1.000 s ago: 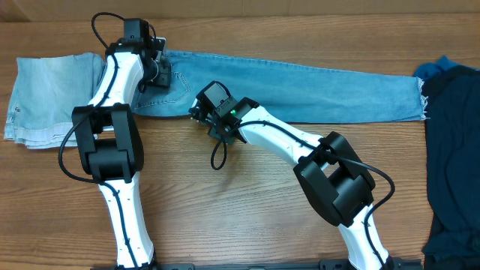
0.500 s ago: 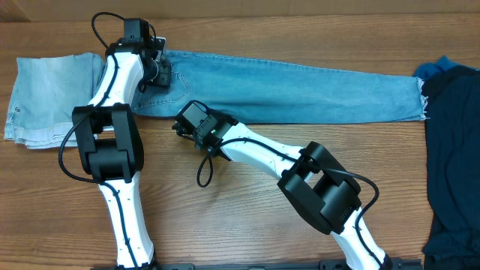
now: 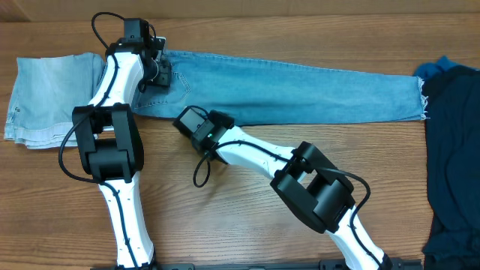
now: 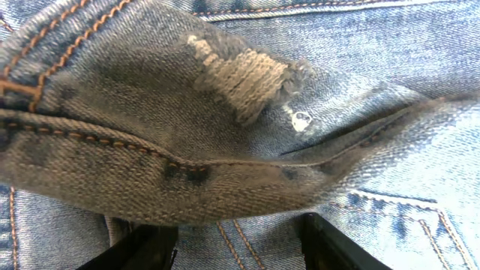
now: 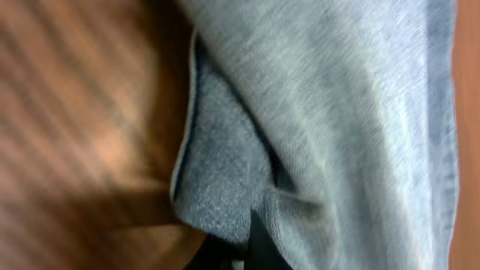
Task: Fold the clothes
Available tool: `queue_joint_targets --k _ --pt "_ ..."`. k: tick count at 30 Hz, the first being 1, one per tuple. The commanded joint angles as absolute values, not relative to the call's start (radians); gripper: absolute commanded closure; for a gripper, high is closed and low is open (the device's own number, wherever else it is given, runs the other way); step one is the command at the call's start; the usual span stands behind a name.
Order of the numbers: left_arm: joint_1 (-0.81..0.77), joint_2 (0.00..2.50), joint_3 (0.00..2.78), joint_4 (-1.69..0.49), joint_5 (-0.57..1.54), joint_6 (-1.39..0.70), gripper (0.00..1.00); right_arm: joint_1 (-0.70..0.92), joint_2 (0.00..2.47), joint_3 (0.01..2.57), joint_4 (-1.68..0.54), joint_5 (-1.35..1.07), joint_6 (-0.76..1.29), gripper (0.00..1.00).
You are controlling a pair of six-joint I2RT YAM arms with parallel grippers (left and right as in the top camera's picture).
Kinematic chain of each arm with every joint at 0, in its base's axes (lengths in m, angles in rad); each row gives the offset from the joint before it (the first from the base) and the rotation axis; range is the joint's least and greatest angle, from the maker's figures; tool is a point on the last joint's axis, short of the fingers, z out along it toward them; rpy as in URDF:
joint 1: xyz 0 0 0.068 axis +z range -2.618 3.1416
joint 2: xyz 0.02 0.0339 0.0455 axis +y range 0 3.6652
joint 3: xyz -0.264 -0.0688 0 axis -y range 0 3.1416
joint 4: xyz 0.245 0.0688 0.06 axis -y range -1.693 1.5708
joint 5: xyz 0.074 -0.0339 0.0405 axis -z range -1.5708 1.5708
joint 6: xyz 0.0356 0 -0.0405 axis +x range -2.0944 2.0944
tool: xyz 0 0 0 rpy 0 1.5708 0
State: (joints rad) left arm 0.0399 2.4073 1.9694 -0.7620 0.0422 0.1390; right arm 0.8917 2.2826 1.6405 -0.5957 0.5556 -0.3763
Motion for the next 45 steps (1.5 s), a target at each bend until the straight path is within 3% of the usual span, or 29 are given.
queue_joint_targets --k 1,20,21,25,31,33,35,38,43,45 --pt "0.048 2.45 1.965 -0.751 0.041 0.157 0.43 0.893 2.244 1.636 -0.726 0.584 -0.253 0.96" --pt "0.121 2.45 1.965 -0.73 -0.036 0.157 0.44 0.876 2.102 1.636 -0.95 0.221 -0.19 0.95" --pt "0.122 2.45 1.965 -0.731 -0.036 0.157 0.43 0.876 2.102 1.636 -0.951 0.218 -0.19 0.69" --pt "0.124 2.45 1.965 -0.72 -0.036 0.157 0.43 0.876 2.095 1.636 -0.952 0.215 -0.188 0.39" --pt "0.113 2.443 1.969 -0.712 -0.029 0.149 0.39 0.763 2.028 1.7 -0.925 0.214 -0.015 0.33" --pt "0.098 2.416 2.024 -0.743 -0.025 0.097 0.39 0.657 1.977 1.733 -0.941 0.153 0.001 0.32" --pt "0.083 2.395 2.102 -0.801 -0.025 0.07 0.37 0.582 1.942 1.755 -0.957 0.129 0.004 0.23" --pt "0.048 2.384 2.245 -0.949 -0.025 0.039 0.34 0.413 1.9 1.78 -1.023 0.079 0.113 0.21" --pt "-0.002 2.378 2.373 -1.159 0.016 -0.024 0.22 0.084 1.895 1.78 -1.163 -0.117 0.113 0.16" --pt "-0.011 2.378 2.375 -1.207 0.086 -0.028 0.12 -0.059 1.895 1.78 -1.178 -0.137 0.112 0.09"
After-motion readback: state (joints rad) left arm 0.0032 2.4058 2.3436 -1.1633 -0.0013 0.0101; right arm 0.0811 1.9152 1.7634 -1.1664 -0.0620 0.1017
